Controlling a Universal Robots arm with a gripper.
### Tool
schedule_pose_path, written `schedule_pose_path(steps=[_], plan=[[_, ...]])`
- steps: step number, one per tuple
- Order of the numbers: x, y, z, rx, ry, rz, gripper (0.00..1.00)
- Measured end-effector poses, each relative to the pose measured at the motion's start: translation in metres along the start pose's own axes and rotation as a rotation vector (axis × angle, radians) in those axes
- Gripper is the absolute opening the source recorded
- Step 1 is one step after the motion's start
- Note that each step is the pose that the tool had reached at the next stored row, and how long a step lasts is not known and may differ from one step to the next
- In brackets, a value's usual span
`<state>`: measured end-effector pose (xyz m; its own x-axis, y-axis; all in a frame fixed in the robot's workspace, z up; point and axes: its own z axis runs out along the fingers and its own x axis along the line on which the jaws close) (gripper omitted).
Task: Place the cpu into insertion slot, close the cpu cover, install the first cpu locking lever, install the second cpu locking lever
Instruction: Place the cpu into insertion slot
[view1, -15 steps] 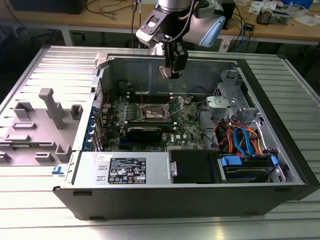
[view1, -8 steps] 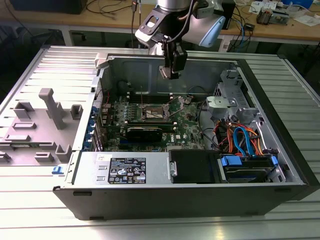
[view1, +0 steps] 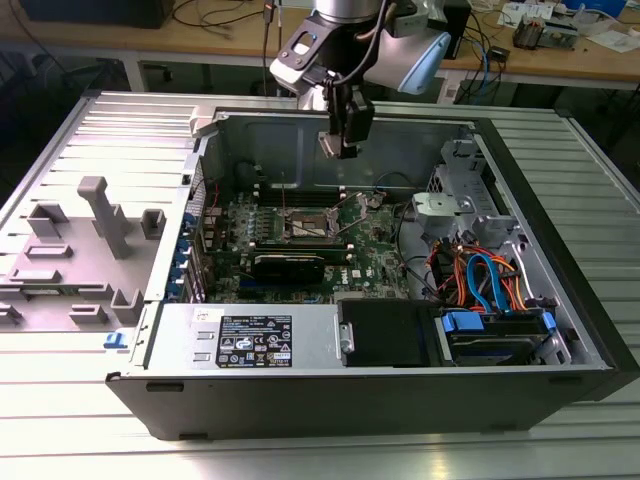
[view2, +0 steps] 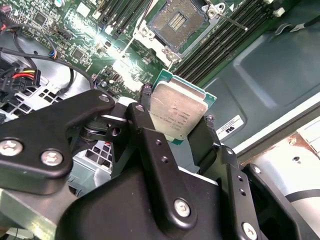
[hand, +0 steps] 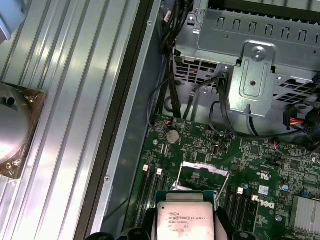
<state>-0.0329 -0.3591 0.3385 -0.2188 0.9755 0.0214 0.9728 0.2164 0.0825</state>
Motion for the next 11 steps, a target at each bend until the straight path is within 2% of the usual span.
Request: schedule_pose_path(steps=[4,11], plan=[[0.0001,-0.0007,0.0021,0.0014,-0.0031,0.046,0.54],[0.0018,-0.0085,0.0045,0.0069,-0.003,0.056,0.54]])
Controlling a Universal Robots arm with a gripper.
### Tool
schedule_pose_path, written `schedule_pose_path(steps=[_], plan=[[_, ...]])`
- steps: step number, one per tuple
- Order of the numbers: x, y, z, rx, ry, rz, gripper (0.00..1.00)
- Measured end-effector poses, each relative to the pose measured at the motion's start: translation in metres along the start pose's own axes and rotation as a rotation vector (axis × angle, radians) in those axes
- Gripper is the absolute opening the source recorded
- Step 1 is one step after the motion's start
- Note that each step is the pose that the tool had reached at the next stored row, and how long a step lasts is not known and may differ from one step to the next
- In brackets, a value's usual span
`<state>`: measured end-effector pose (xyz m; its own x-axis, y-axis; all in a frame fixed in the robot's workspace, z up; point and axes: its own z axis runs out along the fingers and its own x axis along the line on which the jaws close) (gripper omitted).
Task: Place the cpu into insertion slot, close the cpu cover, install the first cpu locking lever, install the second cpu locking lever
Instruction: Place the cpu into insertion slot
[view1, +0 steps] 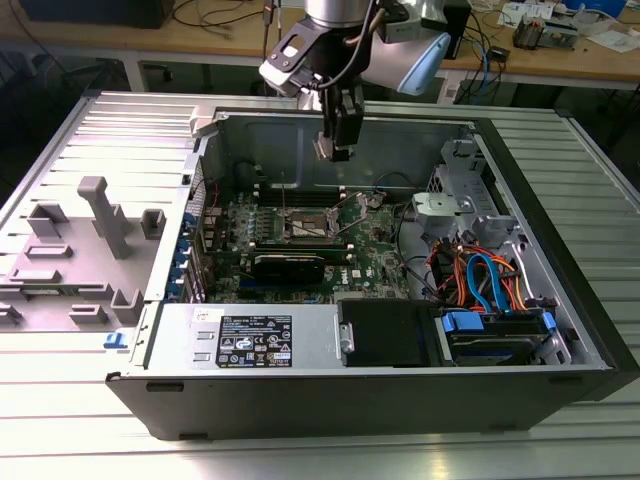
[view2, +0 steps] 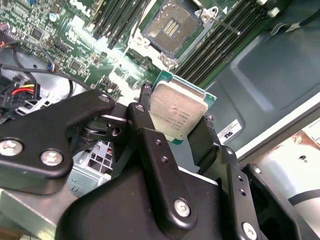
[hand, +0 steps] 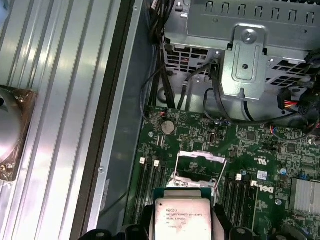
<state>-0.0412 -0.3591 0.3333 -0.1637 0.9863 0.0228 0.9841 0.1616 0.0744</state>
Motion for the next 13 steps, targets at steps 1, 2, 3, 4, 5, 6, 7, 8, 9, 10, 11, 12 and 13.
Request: schedule_pose_path(steps=[1,2,3,4,5,6,7,8,9,10,11,12,13], plan=[[0.0,-0.0001,0.0004,0.0027,0.0,0.007,0.54],[-0.0001,-0.0001,0.0008,0.0054,-0.0001,0.015,0.54],[-0.0001,-0.0002,0.0013,0.0084,-0.0002,0.025,0.54],[0.0,-0.0003,0.0018,0.0109,-0.0004,0.032,0.54],[0.0,-0.0005,0.0022,0.0128,-0.0004,0.037,0.54],[0.0,-0.0013,0.0023,0.0135,-0.0005,0.04,0.54],[0.0001,-0.0013,0.0023,0.0136,-0.0005,0.04,0.54],[0.0,-0.0013,0.0023,0.0135,-0.0005,0.04,0.54],[0.0001,-0.0014,0.0023,0.0136,-0.0005,0.04,0.54],[0.0001,-0.0014,0.0023,0.0136,-0.0004,0.04,0.54],[0.0001,-0.0014,0.0023,0.0135,-0.0004,0.04,0.54],[0.0001,-0.0014,0.0023,0.0136,-0.0005,0.04,0.54],[0.0001,-0.0014,0.0023,0.0136,-0.0004,0.04,0.54]])
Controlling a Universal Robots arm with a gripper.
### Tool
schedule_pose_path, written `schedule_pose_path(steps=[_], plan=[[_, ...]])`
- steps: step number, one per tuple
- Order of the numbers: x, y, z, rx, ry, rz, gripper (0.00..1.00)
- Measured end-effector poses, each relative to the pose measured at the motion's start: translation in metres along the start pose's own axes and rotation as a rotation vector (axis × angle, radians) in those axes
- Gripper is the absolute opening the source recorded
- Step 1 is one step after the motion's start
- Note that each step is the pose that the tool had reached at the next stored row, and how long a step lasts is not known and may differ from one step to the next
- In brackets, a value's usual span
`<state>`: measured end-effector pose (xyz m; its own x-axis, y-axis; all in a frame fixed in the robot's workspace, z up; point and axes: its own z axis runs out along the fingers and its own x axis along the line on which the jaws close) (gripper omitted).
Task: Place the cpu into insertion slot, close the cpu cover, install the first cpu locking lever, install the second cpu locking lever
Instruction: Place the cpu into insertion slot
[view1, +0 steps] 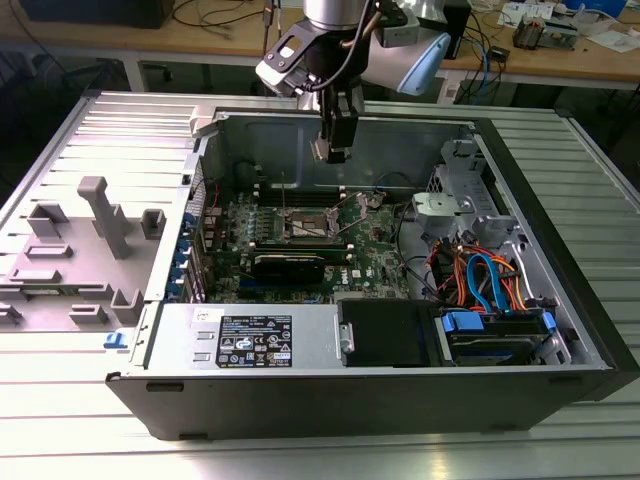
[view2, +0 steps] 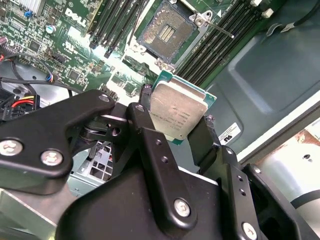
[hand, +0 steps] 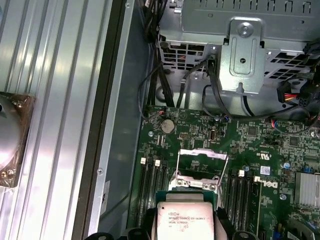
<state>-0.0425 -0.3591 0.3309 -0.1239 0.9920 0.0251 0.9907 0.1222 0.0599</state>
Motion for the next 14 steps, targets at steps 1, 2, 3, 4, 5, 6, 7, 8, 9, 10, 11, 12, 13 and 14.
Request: schedule_pose_path(steps=[1,2,3,4,5,6,7,8,9,10,11,12,13,14], plan=[[0.0,0.0,0.0,0.0,0.0,0.0,0.54],[0.0,0.0,0.0,0.0,0.0,0.0,0.54],[0.0,-0.0001,0.0,-0.0001,0.0,0.0,0.54],[0.0001,-0.0008,0.0001,-0.0002,0.0001,0.0,0.54],[0.0002,-0.0017,0.0001,-0.0002,0.0002,0.001,0.54],[0.0004,-0.0034,0.0002,-0.0002,0.0001,0.001,0.54],[0.0006,-0.0051,0.0003,-0.0001,0.0,0.001,0.54],[0.001,-0.0082,0.0006,-0.0001,-0.0001,0.002,0.54],[0.0013,-0.0116,0.001,0.0,-0.0004,0.003,0.54],[0.0017,-0.0146,0.0017,-0.0002,-0.0003,0.005,0.54],[0.0019,-0.0161,0.0021,-0.0002,-0.0004,0.006,0.54],[0.002,-0.0169,0.0024,0.0001,-0.0003,0.007,0.54],[0.002,-0.0172,0.0026,0.0007,-0.0004,0.007,0.54],[0.002,-0.0172,0.0026,0.0012,-0.0005,0.007,0.54]])
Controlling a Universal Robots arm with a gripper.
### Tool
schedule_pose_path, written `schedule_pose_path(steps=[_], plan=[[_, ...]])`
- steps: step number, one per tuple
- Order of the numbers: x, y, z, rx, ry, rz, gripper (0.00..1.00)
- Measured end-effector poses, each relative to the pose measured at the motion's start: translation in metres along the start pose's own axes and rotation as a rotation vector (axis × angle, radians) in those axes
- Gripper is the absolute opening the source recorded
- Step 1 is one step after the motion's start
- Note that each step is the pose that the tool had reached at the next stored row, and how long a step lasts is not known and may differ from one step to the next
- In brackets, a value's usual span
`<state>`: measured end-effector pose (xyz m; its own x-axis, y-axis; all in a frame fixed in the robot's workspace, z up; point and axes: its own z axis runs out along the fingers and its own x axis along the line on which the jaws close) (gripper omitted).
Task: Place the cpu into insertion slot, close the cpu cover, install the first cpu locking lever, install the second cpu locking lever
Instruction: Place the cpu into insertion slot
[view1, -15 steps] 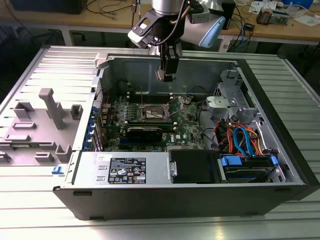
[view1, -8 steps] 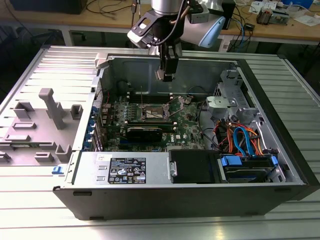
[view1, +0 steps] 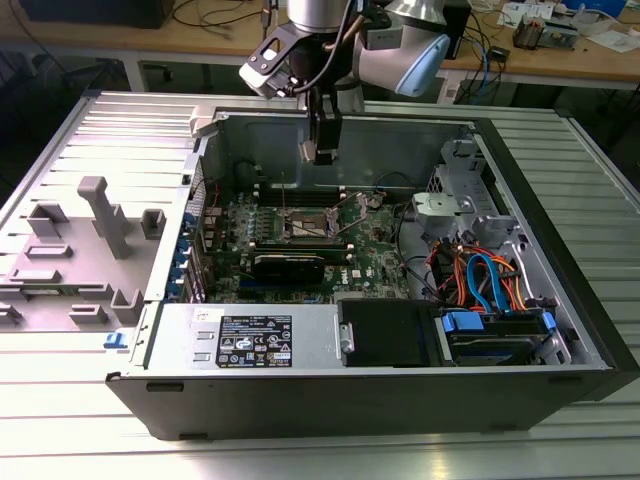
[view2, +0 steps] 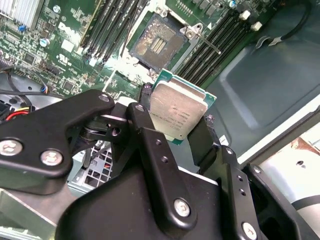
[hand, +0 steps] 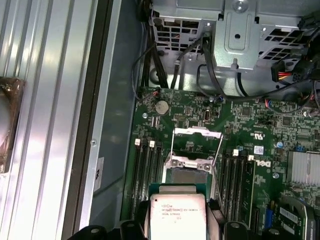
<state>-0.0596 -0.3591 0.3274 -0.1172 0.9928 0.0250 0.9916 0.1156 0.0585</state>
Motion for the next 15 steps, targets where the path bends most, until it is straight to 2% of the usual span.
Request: schedule_pose_path(steps=[7,9,15], plan=[[0.0,-0.0001,0.0003,0.0015,0.0004,0.0,0.54],[0.0,-0.0001,0.0015,0.0011,0.0037,0.001,0.54],[-0.0001,-0.0002,0.0025,0.0009,0.0055,0.001,0.54]])
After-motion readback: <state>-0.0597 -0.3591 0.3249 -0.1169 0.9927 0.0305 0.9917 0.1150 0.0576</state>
